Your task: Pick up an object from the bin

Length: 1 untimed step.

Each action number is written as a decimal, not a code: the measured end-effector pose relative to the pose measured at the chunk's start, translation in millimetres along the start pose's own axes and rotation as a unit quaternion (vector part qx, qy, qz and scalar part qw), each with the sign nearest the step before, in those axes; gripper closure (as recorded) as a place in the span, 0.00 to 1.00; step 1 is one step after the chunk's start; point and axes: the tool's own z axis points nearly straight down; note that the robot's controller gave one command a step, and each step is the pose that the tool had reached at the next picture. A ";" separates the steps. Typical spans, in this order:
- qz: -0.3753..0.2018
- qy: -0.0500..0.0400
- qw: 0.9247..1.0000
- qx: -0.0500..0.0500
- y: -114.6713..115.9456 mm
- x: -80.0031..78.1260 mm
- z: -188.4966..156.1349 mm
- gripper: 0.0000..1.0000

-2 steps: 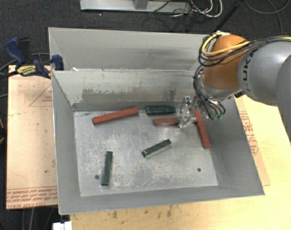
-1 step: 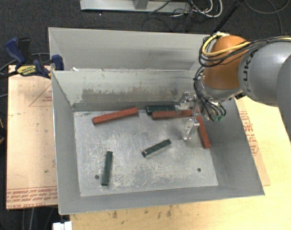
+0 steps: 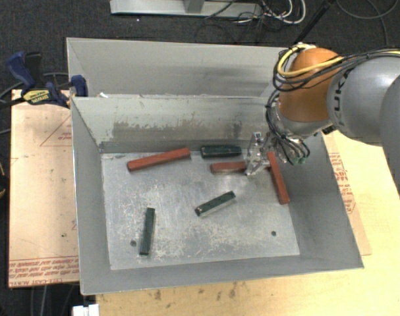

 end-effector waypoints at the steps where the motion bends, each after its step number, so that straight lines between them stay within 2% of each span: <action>1: 0.000 0.000 1.000 0.000 0.1 0.0 0.1 1.00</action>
Offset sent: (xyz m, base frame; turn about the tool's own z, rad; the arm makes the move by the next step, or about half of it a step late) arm -0.0088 -0.0097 0.0985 0.0843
